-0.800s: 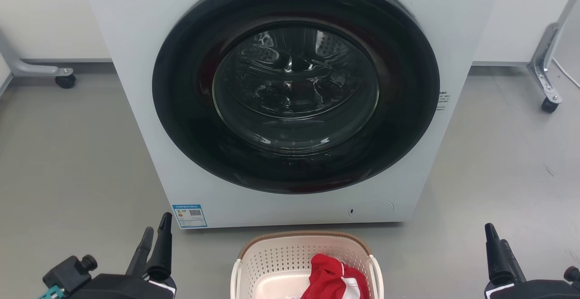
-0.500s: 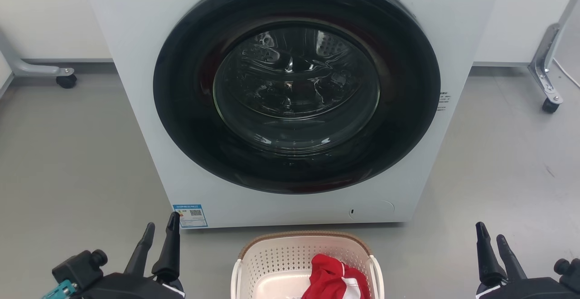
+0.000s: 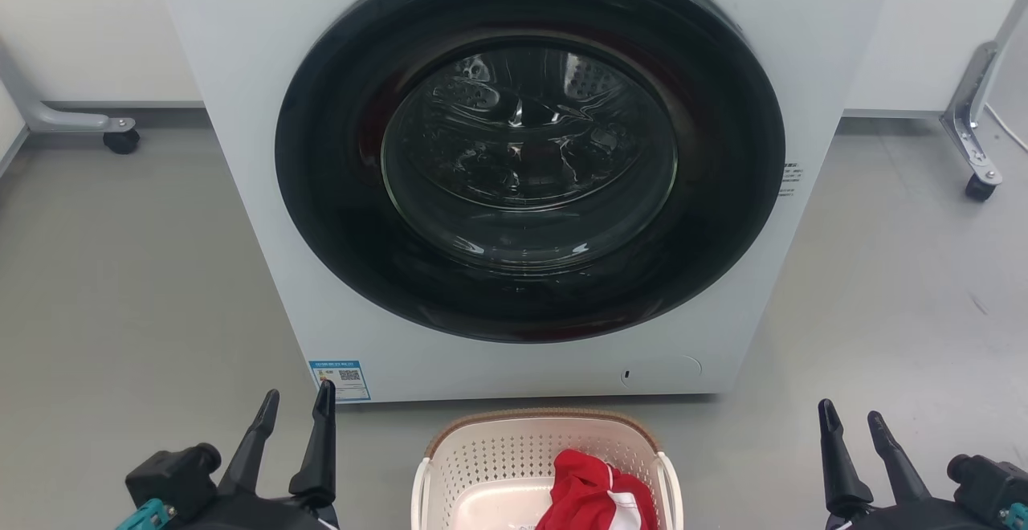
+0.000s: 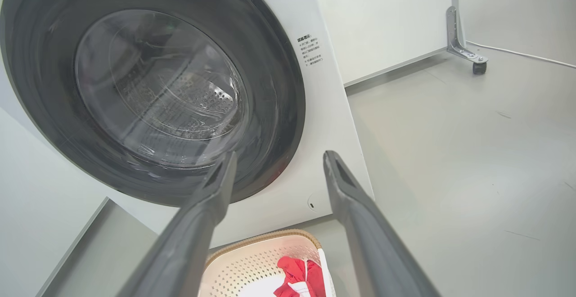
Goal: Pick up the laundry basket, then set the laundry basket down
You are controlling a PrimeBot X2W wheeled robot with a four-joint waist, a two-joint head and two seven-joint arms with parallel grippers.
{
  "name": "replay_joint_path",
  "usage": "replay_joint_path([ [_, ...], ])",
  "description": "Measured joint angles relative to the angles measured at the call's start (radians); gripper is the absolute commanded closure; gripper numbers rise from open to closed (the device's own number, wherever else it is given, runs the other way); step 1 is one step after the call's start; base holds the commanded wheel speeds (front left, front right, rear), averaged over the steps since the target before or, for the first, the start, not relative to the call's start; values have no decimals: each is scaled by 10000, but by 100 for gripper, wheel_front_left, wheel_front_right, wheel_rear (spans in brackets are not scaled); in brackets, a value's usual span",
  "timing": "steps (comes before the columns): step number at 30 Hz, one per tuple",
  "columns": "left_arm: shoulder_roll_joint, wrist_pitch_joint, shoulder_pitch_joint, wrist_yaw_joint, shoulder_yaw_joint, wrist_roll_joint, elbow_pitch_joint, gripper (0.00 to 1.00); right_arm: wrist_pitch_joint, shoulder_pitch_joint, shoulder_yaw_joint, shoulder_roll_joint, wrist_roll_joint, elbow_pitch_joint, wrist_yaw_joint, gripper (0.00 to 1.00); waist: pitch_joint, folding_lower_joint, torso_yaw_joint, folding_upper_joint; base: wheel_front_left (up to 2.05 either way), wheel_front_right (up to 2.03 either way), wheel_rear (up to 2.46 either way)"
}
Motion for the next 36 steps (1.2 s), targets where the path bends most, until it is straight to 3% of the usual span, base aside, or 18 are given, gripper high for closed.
replay_joint_path([
  [24,196,-349,20,698,-556,3007,-75,0,-949,-129,1001,-426,-2947,71,-619,0,-56,0,100,0,0,0,0],
  [36,-23,-119,126,700,-163,3269,50,0,-949,-124,980,-426,-3026,201,-692,0,-81,0,118,0,0,0,0],
])
